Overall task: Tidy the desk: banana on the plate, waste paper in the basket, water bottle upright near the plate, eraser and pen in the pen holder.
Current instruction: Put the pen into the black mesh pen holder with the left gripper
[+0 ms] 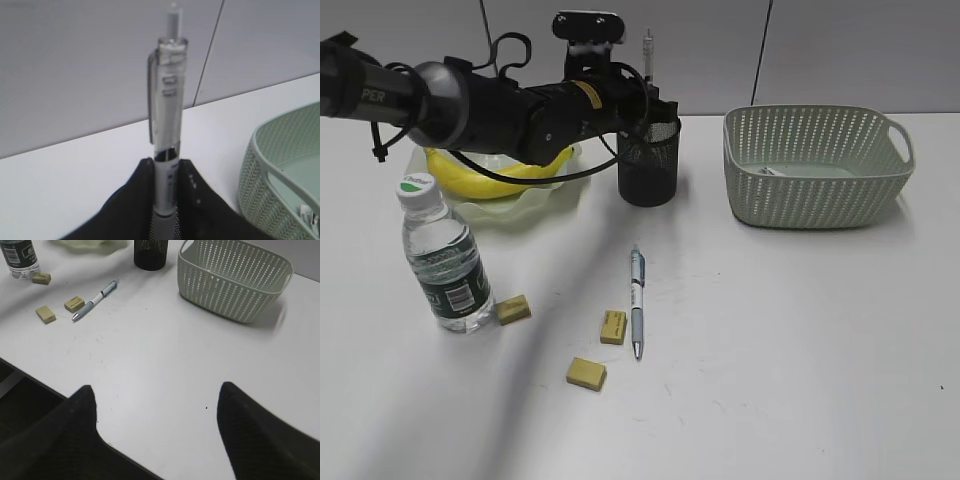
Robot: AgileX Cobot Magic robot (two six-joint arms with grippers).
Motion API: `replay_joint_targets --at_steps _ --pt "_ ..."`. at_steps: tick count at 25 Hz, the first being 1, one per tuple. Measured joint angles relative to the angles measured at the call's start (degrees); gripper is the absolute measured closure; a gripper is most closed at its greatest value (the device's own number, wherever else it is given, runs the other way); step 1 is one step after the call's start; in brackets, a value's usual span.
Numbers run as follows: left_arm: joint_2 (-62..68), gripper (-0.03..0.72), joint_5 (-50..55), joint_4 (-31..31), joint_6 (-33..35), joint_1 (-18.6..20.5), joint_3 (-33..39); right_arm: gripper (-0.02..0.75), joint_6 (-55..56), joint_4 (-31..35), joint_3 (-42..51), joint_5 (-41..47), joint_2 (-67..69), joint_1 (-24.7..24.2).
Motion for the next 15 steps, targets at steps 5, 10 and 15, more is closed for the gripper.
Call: replay_joint_targets --at_steps 5,10,15 --pt "0.0 0.375 0.06 2.47 0.0 0.16 0.0 0.147 0.0 0.0 0.0 0.0 0.0 0.0" --pt "-0.42 0.236 0.48 2.84 0.0 0.16 0.0 0.147 0.0 0.0 0.0 0.0 0.0 0.0" --pt "-4.7 0.221 4.49 3.11 0.05 0.16 0.02 0.147 0.0 0.0 0.0 0.0 0.0 0.0"
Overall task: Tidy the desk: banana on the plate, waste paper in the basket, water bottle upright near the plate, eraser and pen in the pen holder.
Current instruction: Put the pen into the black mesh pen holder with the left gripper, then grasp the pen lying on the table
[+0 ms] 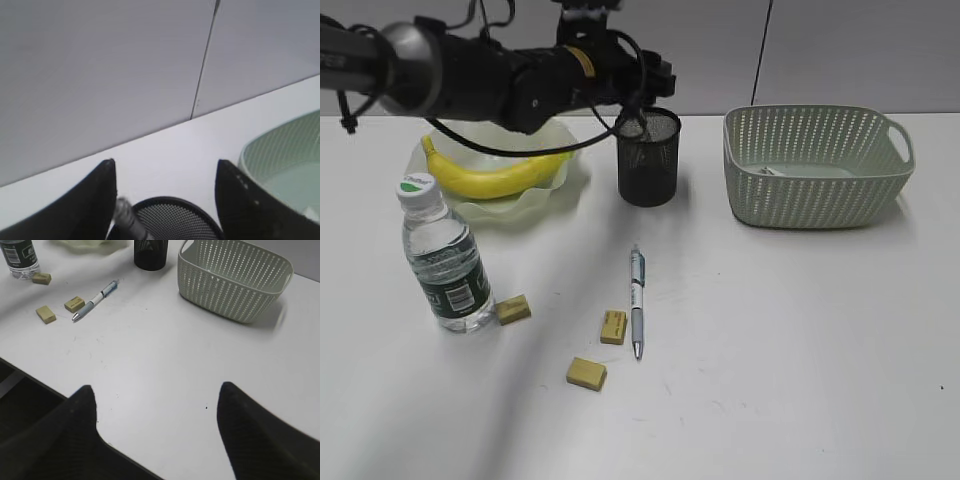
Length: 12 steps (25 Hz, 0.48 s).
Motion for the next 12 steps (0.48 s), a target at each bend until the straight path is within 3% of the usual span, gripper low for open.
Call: replay_joint_targets --at_steps 6,12 --pt "-8.12 0.221 9.19 1.64 0.0 0.0 0.0 0.147 0.0 0.0 0.0 0.0 0.0 0.0" --pt "-18.41 0.221 26.87 1.53 0.0 0.0 0.0 0.147 0.0 0.0 0.0 0.0 0.0 0.0"
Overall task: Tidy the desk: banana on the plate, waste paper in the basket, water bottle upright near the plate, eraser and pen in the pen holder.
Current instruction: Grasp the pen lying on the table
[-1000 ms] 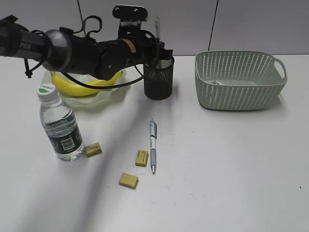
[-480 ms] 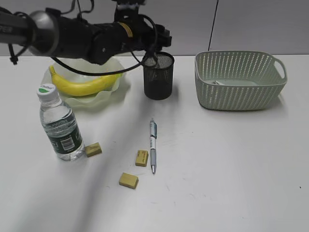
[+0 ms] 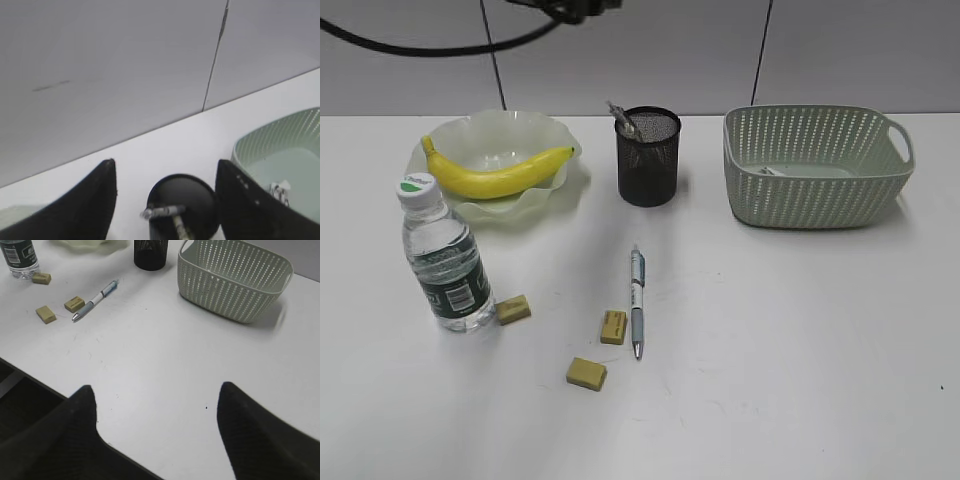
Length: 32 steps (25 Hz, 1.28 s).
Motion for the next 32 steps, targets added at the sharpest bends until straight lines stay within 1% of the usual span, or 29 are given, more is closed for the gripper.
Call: replay_joint_targets --at_steps 6,9,13,15,17,23,25,27,32 --pt "-11.31 0.221 25.34 0.62 0.43 0.0 0.0 0.147 0.0 0.0 0.0 0.0 0.0 0.0" --pt "-15.46 0.221 38.3 0.85 2.39 0.0 0.0 0.147 0.0 0.0 0.0 0.0 0.0 0.0" --pt "-19.5 0.221 52.6 0.9 3.45 0.0 0.0 0.147 0.0 0.0 0.0 0.0 0.0 0.0" --pt "-21.8 0.225 54.84 0.82 4.17 0.0 1.16 0.147 0.0 0.23 0.0 0.0 0.0 0.0" --pt "-25.21 0.233 55.43 0.19 4.49 0.0 4.06 0.147 0.0 0.5 0.0 0.0 0.0 0.0" --pt "-40.36 0.252 55.95 -0.68 4.74 0.0 19.75 0.147 0.0 0.79 -0.13 -0.24 7.02 0.0" --pt "-45.8 0.253 56.08 -1.14 4.74 0.0 25.79 0.147 -0.27 1.24 -0.73 -1.63 11.89 0.0" --pt "-52.06 0.253 55.52 -1.96 4.74 0.0 31.3 0.147 -1.34 2.21 -1.62 -4.89 17.09 0.0" --pt "-68.47 0.253 51.51 -5.68 4.76 0.0 42.24 0.147 -5.16 10.44 -5.6 -13.42 35.23 0.0"
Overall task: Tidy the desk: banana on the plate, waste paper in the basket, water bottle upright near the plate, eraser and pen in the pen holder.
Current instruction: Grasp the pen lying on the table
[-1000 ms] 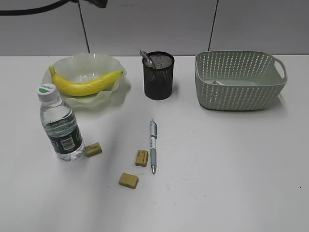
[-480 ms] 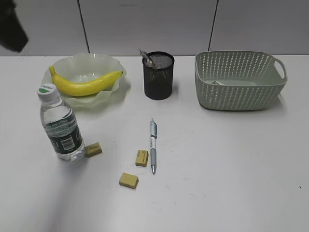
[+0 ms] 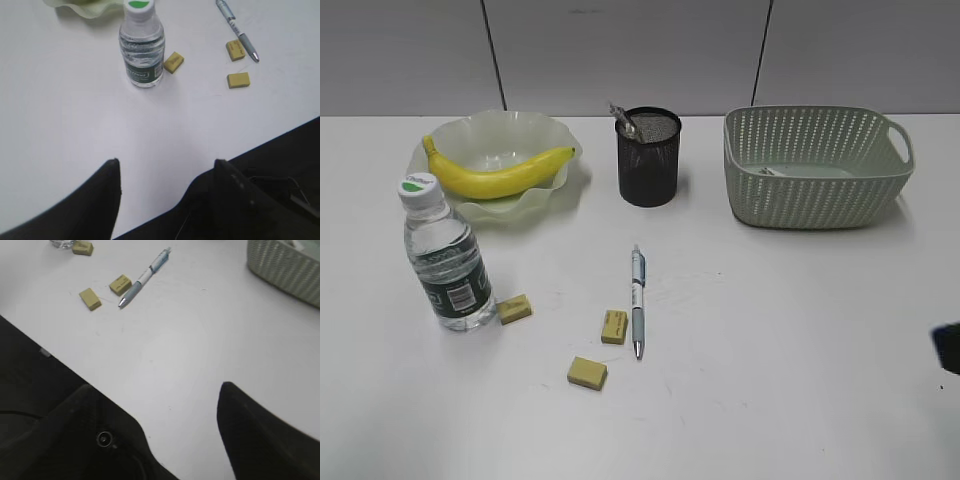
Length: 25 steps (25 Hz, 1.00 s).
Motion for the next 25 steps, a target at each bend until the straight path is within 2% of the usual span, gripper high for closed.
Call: replay_joint_targets --at_steps 5,11,18,25 --pt "-13.54 0.253 -2.26 -2.36 0.0 0.0 9.77 0.147 -0.22 5.18 -9.37 -1.83 20.47 0.0" --pt "-23.22 0.253 -4.13 -2.66 2.33 0.0 15.15 0.147 3.82 5.9 -23.67 -2.93 42.09 1.51" --pt "-25.55 0.253 -4.36 -4.82 5.95 -0.1 16.48 0.147 17.17 -2.18 -39.69 -2.18 61.76 7.83" --pt "-25.61 0.253 -4.36 -4.82 6.0 -0.17 16.48 0.147 25.27 -4.03 -56.84 10.49 79.08 9.3"
